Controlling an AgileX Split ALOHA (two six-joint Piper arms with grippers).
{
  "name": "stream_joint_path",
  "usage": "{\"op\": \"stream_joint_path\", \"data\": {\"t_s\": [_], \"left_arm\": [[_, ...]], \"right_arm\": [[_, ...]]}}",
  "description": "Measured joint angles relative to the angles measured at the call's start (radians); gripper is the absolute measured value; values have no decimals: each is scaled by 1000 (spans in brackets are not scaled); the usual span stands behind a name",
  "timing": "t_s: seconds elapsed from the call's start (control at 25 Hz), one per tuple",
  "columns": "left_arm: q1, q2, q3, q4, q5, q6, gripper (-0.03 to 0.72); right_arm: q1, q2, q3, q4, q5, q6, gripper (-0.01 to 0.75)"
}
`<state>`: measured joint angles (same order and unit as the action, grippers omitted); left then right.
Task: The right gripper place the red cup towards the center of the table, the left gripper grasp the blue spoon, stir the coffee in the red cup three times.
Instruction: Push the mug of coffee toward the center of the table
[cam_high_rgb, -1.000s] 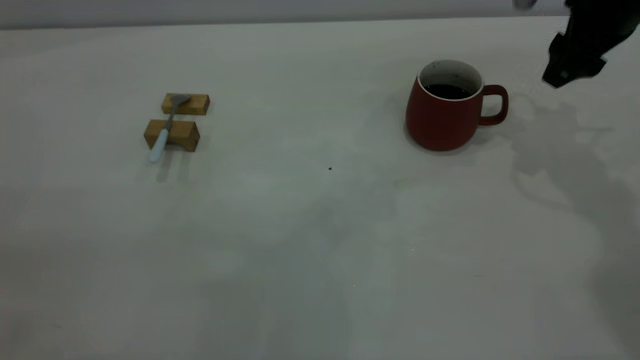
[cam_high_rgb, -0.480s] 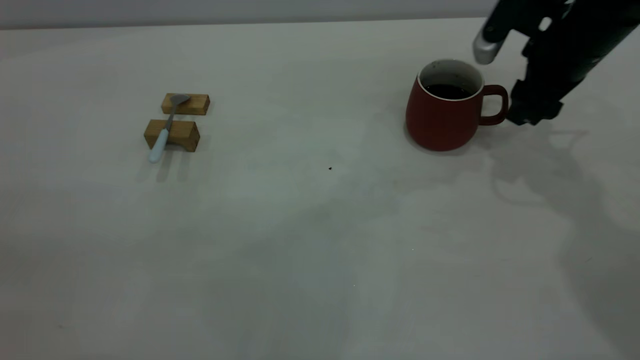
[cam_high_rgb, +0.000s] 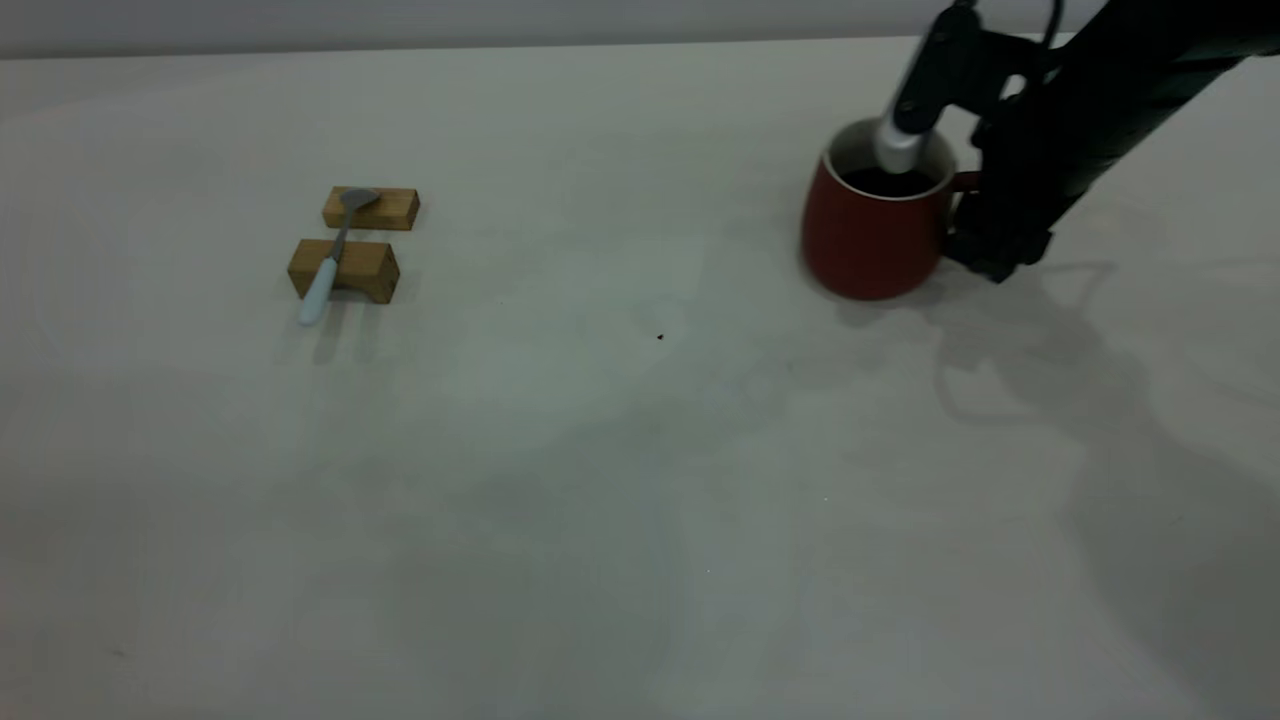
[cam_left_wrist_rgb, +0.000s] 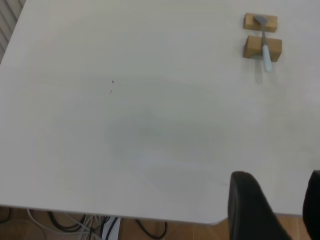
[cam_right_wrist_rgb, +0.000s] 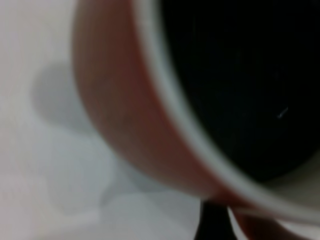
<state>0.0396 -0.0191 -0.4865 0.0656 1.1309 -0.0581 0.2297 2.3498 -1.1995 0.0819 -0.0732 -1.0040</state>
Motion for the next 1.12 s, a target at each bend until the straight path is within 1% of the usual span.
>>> {"op": "stream_joint_path", "data": {"t_s": [0.2,0.36,0.72,1.12], "left_arm": [[0,0,0,0,0,0,341],[0,0,0,0,0,0,341],[0,0,0,0,0,0,341],[0,0,0,0,0,0,341]], "right_arm": [[73,9,0,0,-64,12,574],[115,10,-1,0,-100,18,574],[194,78,-151,4,-109,105,574],[286,92,-168,-23,-126,117,572]]}}
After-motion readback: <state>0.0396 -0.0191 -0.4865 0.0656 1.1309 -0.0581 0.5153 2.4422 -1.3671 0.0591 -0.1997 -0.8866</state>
